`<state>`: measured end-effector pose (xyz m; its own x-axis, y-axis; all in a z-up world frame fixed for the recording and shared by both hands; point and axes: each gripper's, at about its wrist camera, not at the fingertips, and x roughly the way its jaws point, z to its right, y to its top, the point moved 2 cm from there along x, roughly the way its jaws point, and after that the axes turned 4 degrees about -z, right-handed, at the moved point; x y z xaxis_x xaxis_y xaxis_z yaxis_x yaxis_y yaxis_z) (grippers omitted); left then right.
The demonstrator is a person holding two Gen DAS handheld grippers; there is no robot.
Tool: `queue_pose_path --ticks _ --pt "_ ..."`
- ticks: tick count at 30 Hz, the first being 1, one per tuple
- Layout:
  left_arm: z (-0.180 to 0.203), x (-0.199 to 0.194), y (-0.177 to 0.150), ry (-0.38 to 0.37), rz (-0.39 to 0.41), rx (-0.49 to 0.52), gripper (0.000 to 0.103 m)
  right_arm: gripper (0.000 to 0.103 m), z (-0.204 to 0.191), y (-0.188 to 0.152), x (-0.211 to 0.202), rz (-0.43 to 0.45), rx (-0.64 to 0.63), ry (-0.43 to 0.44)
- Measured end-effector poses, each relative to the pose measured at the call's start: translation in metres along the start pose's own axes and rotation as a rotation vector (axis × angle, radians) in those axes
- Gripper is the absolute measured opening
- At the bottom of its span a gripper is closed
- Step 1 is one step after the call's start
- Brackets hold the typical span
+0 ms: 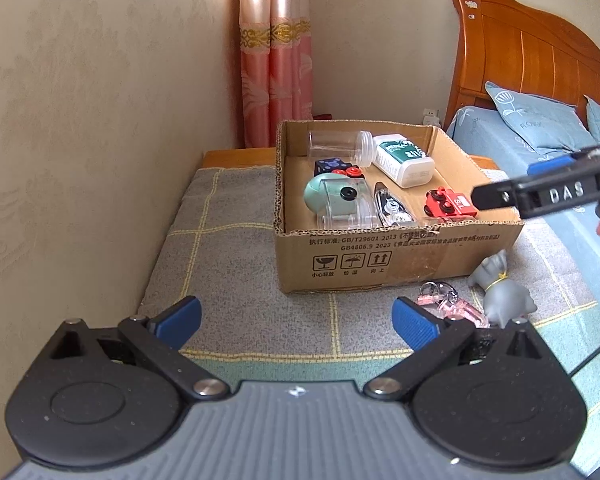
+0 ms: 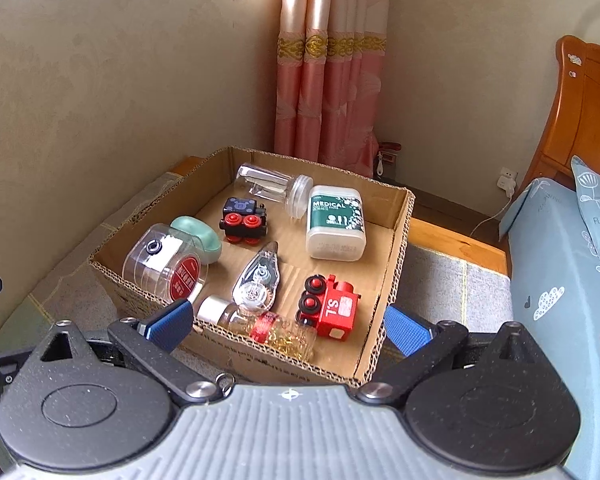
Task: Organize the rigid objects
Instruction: 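Move left tool to the pink keychain while right tool approaches the grey cat figure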
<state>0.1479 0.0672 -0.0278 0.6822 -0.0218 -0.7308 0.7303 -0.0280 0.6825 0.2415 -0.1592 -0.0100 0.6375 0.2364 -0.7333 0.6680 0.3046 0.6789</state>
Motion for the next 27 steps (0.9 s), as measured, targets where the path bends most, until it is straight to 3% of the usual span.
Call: queue_pose_path --ticks 11,22,27 --pt "0.006 0.011 -0.007 -0.049 -0.025 0.021 0.101 0.103 0.006 -0.066 0.021 -0.08 0.131 -0.075" --pt "0.011 0.024 -0.008 -0.113 -0.051 0.028 0.101 0.103 0.014 -0.097 0.037 -0.126 0.202 -0.092" --pt "0.023 0.029 -0.009 -0.122 -0.054 0.106 0.101 0.103 0.027 -0.113 0.028 -0.133 0.22 -0.121"
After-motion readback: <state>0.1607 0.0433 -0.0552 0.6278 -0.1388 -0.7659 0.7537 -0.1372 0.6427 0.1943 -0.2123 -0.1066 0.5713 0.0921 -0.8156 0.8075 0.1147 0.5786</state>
